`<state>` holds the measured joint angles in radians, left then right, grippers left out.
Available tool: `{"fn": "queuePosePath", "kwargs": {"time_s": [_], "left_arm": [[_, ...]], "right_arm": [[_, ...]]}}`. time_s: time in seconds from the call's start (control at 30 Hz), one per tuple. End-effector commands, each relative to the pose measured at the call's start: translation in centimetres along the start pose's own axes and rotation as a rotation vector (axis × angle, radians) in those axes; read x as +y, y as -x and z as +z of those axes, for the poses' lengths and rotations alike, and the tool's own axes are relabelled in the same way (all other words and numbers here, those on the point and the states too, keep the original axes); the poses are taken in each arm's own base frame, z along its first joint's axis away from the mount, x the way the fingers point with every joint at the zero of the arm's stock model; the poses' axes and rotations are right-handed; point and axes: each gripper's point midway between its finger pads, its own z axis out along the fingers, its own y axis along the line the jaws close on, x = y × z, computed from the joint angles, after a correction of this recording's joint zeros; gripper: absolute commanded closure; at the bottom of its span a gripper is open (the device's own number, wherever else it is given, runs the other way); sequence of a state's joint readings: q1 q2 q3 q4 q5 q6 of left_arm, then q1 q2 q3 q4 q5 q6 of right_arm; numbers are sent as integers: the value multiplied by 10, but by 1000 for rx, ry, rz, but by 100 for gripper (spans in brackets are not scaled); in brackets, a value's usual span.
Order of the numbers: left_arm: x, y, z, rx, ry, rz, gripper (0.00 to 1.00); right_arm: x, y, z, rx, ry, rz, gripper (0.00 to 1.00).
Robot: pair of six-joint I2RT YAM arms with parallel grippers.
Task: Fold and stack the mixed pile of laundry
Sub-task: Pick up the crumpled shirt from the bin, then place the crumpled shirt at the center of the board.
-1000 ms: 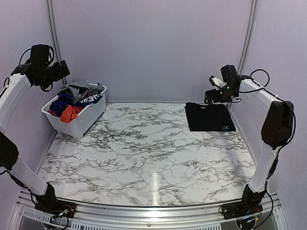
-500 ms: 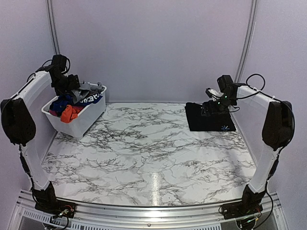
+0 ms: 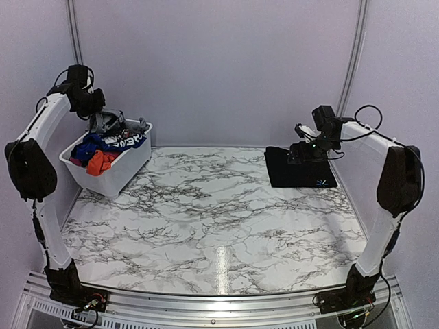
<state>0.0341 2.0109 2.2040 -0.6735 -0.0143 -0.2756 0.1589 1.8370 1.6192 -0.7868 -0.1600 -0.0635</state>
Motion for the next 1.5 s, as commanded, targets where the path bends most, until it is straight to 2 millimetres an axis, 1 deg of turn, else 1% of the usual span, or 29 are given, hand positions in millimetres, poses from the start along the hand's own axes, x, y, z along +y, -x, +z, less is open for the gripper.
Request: {"fn": "queuePosePath", "kwargs": {"time_s": [0.0,0.1,0.2,0.3,0.4,0.47,0.53,0.57,0.63,0.73,0.83,0.87,0.9,1.0,1.07,1.13,1.2,1.23,1.27,1.3,1.37,1.43,1.47], "left_arm": [[-50,102,-102,-359,-236,-69,100],[-66,140,-150,-514,-329,-96,100],[-70,170,-189,-653,-361,-119,100],[-70,193,-217,-775,-397,-162,100],[-80,211,-237,-852,-495,-215,100],[-93,220,-252,-891,-629,-261,100],[-112,225,-268,-912,-784,-294,100],[-121,227,-272,-913,-832,-304,100],[-154,222,-289,-907,-936,-289,100],[-199,204,-305,-866,-1052,-262,100],[-249,174,-319,-788,-1158,-234,100],[-275,157,-328,-747,-1215,-223,100],[-294,143,-335,-715,-1260,-208,100],[-355,92,-368,-611,-1408,-158,100],[-389,57,-394,-544,-1498,-121,100],[-416,21,-426,-482,-1581,-78,100],[-435,-12,-453,-438,-1622,-16,100],[-441,-27,-468,-420,-1643,16,100],[-441,-32,-475,-416,-1645,29,100],[-440,-35,-478,-403,-1649,29,100],[-431,-32,-476,-410,-1611,28,100],[-418,-27,-471,-440,-1550,36,100],[-412,-26,-462,-441,-1514,42,100]], "right_arm": [[10,7,-21,-47,41,28,6],[16,10,-24,-63,66,42,6],[19,12,-27,-78,87,63,6],[25,13,-30,-92,115,82,6],[28,13,-33,-103,130,89,6],[30,14,-36,-114,139,91,6],[32,17,-39,-128,148,94,6],[33,18,-40,-134,155,95,6],[35,21,-43,-146,168,101,6],[41,27,-47,-170,205,110,6],[49,37,-55,-223,255,119,6],[52,39,-58,-236,270,121,6],[54,41,-59,-248,285,124,6],[59,45,-62,-262,318,134,6],[61,46,-64,-269,328,140,6],[62,46,-68,-278,335,140,6],[63,45,-72,-290,338,143,6],[63,44,-74,-294,338,142,6],[64,41,-74,-292,341,145,6],[65,40,-75,-295,343,148,6],[65,35,-76,-293,342,150,6],[65,30,-77,-291,344,150,6],[66,28,-78,-290,345,149,6]]}}
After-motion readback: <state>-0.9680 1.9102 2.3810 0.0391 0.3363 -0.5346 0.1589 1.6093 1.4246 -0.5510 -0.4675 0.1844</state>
